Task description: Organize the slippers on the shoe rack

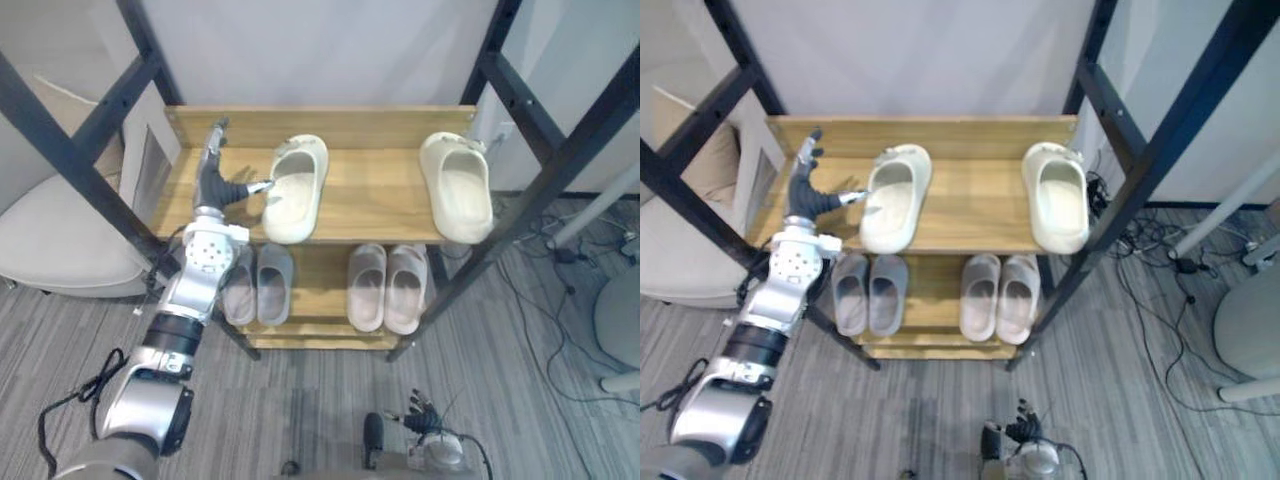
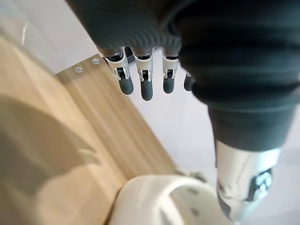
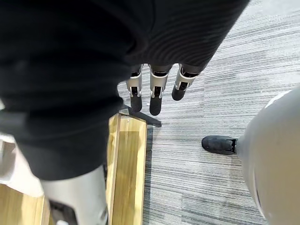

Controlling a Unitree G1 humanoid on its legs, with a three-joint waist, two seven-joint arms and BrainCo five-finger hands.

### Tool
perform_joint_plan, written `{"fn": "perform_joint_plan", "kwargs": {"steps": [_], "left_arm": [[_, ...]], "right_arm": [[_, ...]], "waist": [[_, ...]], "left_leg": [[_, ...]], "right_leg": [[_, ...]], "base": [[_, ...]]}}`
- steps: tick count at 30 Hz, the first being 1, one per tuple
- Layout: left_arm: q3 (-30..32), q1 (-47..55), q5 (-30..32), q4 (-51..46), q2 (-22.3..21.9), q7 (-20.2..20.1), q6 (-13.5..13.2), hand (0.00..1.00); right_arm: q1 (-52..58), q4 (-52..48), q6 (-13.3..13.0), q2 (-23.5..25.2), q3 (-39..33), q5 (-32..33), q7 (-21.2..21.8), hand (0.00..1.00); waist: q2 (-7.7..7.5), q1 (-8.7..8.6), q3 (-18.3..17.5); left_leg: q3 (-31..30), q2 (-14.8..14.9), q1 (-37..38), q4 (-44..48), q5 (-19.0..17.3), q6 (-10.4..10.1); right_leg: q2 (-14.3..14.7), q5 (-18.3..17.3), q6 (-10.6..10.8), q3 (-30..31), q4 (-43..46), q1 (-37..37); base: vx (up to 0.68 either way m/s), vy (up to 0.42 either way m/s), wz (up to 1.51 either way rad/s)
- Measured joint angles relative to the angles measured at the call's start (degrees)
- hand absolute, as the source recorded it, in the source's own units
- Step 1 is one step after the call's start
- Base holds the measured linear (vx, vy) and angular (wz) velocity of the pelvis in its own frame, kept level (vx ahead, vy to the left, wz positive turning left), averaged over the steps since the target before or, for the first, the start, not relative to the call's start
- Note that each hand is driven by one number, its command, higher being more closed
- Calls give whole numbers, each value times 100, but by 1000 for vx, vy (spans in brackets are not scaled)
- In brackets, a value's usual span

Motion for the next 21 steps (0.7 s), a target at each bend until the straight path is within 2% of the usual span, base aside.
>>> {"fn": "perform_joint_plan", "kwargs": {"steps": [11,21], "left_arm": [[-164,-706,94,210,5,-1,90,0],[-472,-1416,113,283,-391,47,103,0]], "right_arm": [[158,-314,-20,2,-67,1,6,0],[419,-681,-36,4,-99,3,4,0]], "waist": [[91,-13,58],[74,57,47]], "left_leg": [[124,36,-30,6,-16,-27],[158,4,-160,76,-15,-26]], "right_leg": [[29,0,-1,70,2,-71],[-43,59,-14,131,35,-172]], "base": [[14,-1,-4],[-2,4,0]]}}
